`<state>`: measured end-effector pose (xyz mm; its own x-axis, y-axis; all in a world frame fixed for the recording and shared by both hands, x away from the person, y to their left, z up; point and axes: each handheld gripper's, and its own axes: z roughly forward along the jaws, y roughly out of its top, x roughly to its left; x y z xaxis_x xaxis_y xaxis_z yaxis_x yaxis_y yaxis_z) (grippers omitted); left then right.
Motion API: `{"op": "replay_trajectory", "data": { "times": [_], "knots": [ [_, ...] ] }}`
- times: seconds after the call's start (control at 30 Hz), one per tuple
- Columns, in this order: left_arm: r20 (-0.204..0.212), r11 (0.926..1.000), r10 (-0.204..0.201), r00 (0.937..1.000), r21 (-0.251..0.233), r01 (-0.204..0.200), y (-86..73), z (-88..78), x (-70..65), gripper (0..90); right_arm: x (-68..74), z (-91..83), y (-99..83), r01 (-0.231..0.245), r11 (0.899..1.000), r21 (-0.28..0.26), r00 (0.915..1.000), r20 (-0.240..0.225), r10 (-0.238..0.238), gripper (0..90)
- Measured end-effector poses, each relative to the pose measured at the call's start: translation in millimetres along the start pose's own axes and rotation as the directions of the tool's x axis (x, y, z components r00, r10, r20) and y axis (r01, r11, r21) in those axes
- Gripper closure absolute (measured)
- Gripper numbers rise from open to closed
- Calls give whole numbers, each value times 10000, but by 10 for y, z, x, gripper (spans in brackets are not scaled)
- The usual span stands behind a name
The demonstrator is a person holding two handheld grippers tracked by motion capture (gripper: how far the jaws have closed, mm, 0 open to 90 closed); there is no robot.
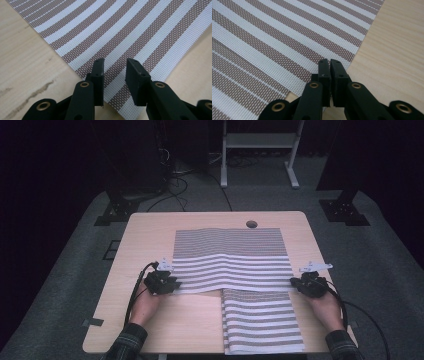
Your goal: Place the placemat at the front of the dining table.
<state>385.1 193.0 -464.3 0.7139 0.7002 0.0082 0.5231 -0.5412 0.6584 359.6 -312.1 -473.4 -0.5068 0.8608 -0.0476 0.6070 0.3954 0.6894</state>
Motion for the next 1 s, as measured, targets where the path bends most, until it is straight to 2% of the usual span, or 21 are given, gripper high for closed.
{"op": "replay_trajectory", "data": {
  "times": [0.13, 0.33, 0.47, 0.6, 0.77, 1.0],
  "knots": [
    [-48, 10000, 17, 10000, 89, -17, 65, 47, 64, 683, -32, 35, 17, -116, 9998, -139, 9999, -4, 116, 867],
    [-190, 9999, -71, 9998, 112, 74, 152, 120, 178, 684, -73, 108, 121, -142, 9999, 74, 9999, 70, 141, 868],
    [-250, 9998, -136, 9996, 145, 140, 206, 163, 261, 686, -136, 170, 201, -321, 9993, 210, 9995, -61, 322, 868],
    [-319, 9998, -197, 9993, 60, 199, 247, 208, 334, 685, -187, 233, 251, -534, 9985, 98, 9985, -95, 535, 868],
    [-519, 9997, -213, 9984, 145, 221, 302, 248, 415, 674, -191, 322, 330, -356, 9994, -11, 9989, 304, 356, 869],
    [-735, 9998, -177, 9971, 95, 185, 365, 306, 519, 663, -223, 458, 520, -124, 9992, 383, 9978, 650, 99, 866]
  ]
}}
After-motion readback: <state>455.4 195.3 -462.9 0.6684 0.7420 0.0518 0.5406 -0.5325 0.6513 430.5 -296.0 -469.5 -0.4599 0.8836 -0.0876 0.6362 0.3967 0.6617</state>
